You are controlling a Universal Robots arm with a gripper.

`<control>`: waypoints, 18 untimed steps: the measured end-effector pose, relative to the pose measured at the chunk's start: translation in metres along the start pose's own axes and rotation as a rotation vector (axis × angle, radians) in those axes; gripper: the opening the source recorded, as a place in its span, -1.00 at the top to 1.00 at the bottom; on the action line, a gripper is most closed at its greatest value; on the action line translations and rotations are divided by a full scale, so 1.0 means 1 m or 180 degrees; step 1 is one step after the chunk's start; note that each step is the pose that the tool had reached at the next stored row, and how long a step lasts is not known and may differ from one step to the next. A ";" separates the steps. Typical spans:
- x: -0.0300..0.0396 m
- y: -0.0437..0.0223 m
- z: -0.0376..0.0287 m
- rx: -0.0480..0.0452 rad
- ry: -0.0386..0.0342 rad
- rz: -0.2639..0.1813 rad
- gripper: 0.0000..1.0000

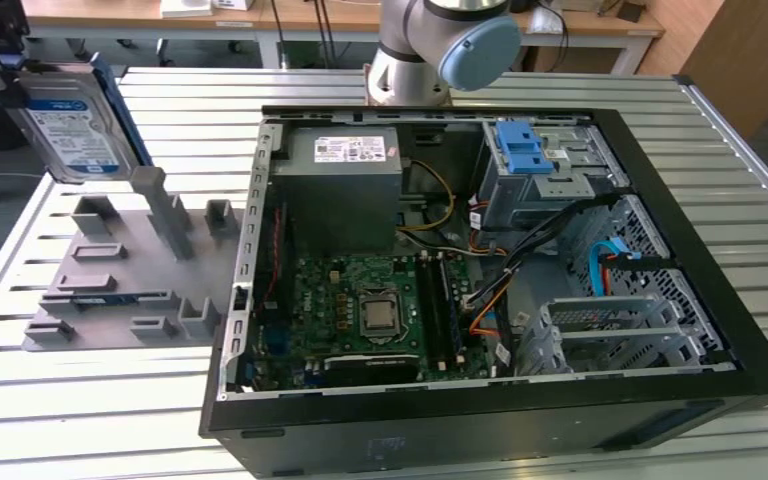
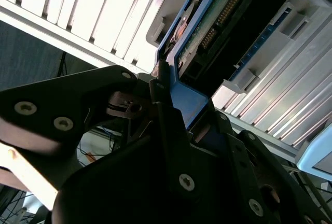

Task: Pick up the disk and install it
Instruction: 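Pick up the disk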

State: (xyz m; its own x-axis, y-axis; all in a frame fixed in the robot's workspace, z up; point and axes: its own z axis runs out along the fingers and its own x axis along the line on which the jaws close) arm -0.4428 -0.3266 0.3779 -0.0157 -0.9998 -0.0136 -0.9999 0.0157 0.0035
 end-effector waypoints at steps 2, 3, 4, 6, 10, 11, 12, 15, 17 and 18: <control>0.0000 0.0000 -0.0013 0.0000 0.0000 0.0000 0.27; 0.0000 0.0000 -0.0020 0.0000 0.0000 0.0000 0.27; 0.0000 0.0000 -0.0027 0.0000 0.0000 0.0000 0.27; 0.0000 0.0000 -0.0041 0.0000 0.0000 0.0000 0.27; -0.0001 0.0000 -0.0075 0.0000 0.0000 0.0000 0.27; -0.0001 0.0000 -0.0084 0.0000 0.0000 0.0000 0.27; -0.0001 0.0000 -0.0093 0.0000 0.0000 0.0000 0.27; -0.0002 0.0000 -0.0124 0.0000 0.0000 0.0000 0.27; -0.0002 0.0000 -0.0152 0.0000 0.0000 0.0000 0.27; -0.0002 0.0001 -0.0169 0.0000 0.0000 0.0000 0.27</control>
State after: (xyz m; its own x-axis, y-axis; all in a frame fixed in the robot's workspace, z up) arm -0.4428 -0.3265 0.3948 -0.0156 -0.9998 -0.0135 -0.9999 0.0156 0.0035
